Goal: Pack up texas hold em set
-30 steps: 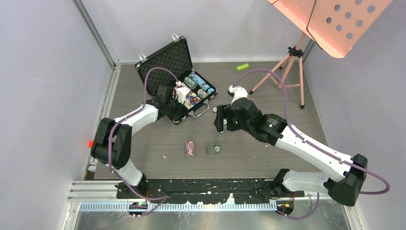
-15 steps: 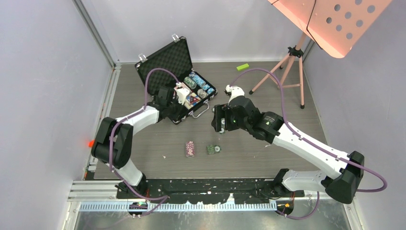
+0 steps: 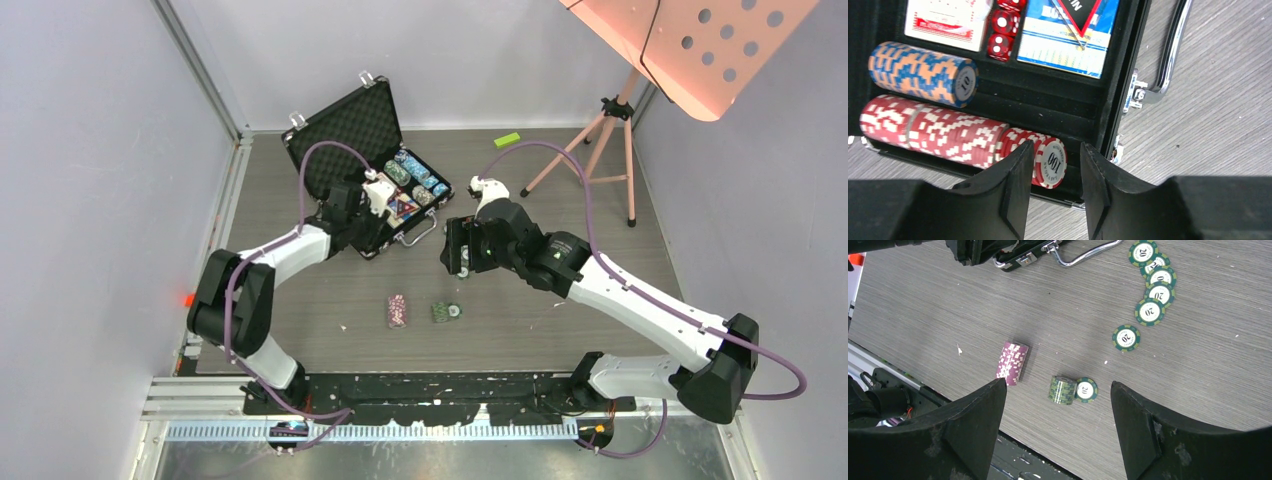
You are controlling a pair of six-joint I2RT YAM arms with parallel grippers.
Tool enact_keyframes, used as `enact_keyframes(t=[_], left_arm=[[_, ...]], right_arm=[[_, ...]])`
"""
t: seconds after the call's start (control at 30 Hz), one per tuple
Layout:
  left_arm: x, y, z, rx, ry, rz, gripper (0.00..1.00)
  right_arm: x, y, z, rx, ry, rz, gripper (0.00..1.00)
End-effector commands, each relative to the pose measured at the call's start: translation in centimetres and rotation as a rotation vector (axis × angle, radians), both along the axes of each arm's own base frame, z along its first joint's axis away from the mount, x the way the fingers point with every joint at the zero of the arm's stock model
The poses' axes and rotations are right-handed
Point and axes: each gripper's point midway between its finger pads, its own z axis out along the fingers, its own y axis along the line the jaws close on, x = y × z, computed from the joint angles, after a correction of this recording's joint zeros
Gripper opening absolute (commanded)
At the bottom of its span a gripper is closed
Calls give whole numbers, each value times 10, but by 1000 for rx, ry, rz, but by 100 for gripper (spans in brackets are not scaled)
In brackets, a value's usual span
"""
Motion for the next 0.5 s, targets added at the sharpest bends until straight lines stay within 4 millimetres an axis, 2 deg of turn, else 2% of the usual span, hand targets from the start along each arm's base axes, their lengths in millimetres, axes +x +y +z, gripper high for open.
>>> enact_keyframes(t=[0.0,0.13,0.2,0.23,0.27,0.33,0.37,0.47], left_arm=[[9,4,38,-40,-99,38,42],[5,2,61,-86,-136,55,44],[1,0,72,-127,-137,81,50],[-3,-2,79,-154,-128,95,56],[-8,-3,80,-179,-100,120,66],[-17,-3,84,-243,-54,194,93],[-23,-1,83,-272,-26,245,99],[-38,27,76,-274,23,487,100]], right_arm=[[6,4,19,45,-29,-10,82],[6,3,15,34,-15,-17,82],[6,3,10,19,0,-16,82],[6,4,5,5,15,-17,82],[6,2,3,-11,26,-29,83],[12,-8,-7,-58,41,-99,85],[14,-13,-10,-74,42,-128,90],[24,-34,-14,-98,27,-246,98]])
